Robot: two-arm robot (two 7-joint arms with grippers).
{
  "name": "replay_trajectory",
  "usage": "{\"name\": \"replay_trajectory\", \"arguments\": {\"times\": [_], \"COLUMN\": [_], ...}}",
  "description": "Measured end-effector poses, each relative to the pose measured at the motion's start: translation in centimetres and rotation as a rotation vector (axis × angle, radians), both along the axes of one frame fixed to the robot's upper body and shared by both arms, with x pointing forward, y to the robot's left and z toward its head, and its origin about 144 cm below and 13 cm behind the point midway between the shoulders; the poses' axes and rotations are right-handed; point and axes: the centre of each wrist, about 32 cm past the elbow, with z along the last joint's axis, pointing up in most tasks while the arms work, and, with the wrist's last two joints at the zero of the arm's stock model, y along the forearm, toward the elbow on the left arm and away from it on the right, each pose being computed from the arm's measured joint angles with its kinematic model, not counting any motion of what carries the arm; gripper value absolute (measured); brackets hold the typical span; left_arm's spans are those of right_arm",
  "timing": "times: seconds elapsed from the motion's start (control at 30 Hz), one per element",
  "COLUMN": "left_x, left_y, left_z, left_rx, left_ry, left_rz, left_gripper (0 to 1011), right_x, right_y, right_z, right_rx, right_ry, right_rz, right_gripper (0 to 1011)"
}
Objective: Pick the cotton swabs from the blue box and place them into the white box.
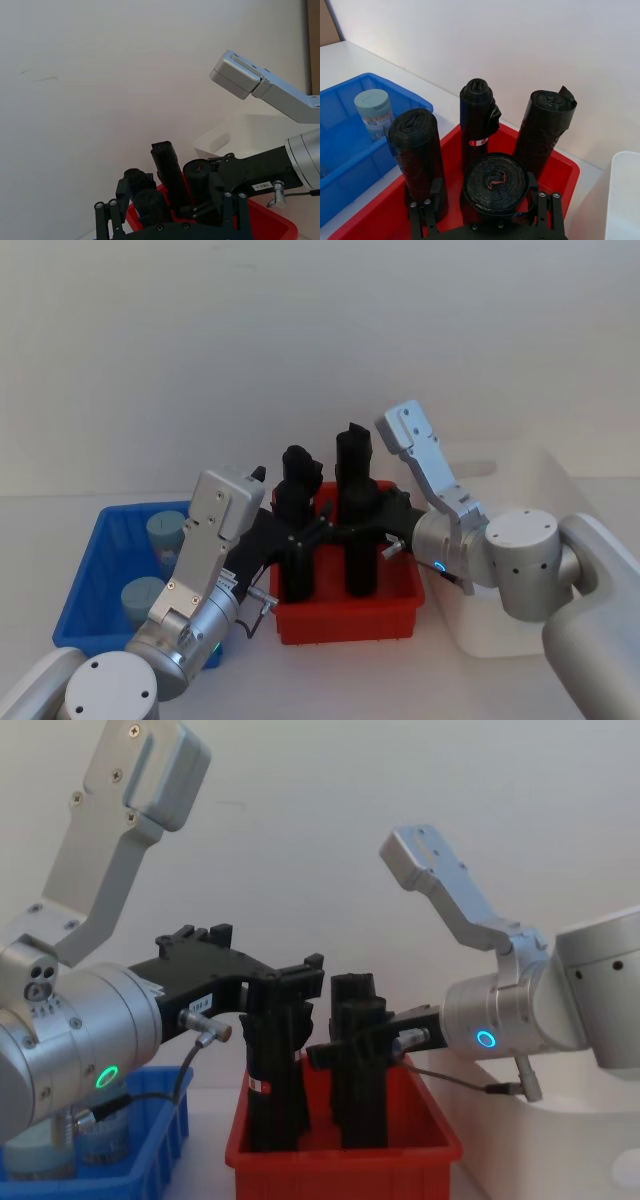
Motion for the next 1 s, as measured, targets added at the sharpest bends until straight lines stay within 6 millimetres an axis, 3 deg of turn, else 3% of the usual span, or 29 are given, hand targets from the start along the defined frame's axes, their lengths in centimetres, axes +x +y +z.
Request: {"name": "replay_trajectory", "arguments": {"times": [0.17, 0.3, 0.7, 1.0], "left_x": [0.0, 0.0, 0.0, 0.0], "left_y": [0.0, 0.0, 0.0, 0.0], "left_z": [0.0, 0.0, 0.0, 0.0], "left_rx": [0.0, 0.0, 0.0, 0.0], "left_ry": [0.0, 0.0, 0.0, 0.0], "left_rz": [0.0, 0.0, 0.0, 0.0], "left_gripper": [1004, 1004, 1003, 1004], "right_x": [0.15, 0.23, 0.35, 0.37], "right_y": [0.25, 0.36, 0.58, 0.58], "right_z": [-0.06, -0.1, -0.17, -0.04], "right_rx": [0.015, 0.022, 0.035, 0.038], "right_ry": [0.005, 0.008, 0.013, 0.009], "right_rz": [0.009, 0.013, 0.02, 0.022], "right_gripper": [984, 907, 538, 483]}}
